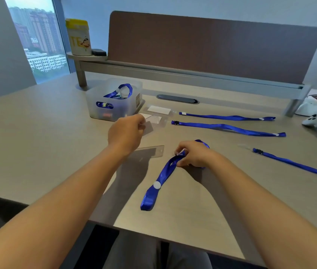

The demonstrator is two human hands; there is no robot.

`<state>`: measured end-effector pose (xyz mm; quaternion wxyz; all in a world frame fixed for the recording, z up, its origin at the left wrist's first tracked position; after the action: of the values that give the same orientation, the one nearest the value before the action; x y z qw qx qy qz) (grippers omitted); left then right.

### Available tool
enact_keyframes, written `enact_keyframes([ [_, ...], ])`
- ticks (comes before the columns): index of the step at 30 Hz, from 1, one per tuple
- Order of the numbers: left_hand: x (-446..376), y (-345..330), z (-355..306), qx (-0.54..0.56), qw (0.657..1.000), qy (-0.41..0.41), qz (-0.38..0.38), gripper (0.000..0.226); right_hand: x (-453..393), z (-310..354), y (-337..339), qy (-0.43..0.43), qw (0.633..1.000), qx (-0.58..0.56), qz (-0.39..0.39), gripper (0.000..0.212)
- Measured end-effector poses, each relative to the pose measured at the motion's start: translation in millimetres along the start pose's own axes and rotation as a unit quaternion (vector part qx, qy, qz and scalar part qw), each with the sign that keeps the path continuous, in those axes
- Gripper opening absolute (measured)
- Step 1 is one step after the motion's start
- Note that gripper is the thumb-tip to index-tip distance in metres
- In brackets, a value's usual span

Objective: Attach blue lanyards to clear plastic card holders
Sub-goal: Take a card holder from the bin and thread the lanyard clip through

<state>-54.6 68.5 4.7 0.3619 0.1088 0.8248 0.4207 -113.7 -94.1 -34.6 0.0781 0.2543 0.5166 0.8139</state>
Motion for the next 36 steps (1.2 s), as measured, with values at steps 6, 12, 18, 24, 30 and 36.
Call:
enact_keyframes([
  [6,-2.3,4.3,4.1,-0.005,1.000,0.019,-0.004,0.027,-3.2,11.1,3.7,0.038,0.978,0.153,-0.134,0.027],
  [12,-17.5,22.5,30.2,0.019,0.997,0.060,-0.038,0.025,-14.9,37.9,30.3,0.034,0.992,0.043,-0.110,0.025],
  [18,-36.4,47.1,59.2,0.047,0.992,0.096,-0.068,0.025,-28.7,77.4,68.1,-0.013,0.980,-0.194,-0.039,0.009],
  [24,-59.4,73.5,90.3,0.083,0.981,0.134,-0.109,0.023,-53.8,126.8,94.9,-0.018,0.915,-0.404,-0.007,0.020],
  [30,-86.8,91.1,122.7,0.107,0.970,0.168,-0.142,0.023,-96.4,175.1,115.5,-0.002,0.772,-0.633,0.052,0.025],
  [36,-113.6,92.6,150.0,0.128,0.958,0.187,-0.176,0.025,-142.1,209.1,118.9,0.004,0.733,-0.680,0.018,0.024],
])
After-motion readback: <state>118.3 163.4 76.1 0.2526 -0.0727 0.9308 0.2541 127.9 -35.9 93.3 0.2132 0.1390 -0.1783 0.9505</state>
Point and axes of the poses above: each hand's wrist, its own x-axis away from the middle knuckle, its own y-axis out of the back of the hand, z = x × y, the point moved 3 cm from there along -x, towards the middle knuckle, and after that the axes turned 13 degrees about -y, right-handed, at the moved point
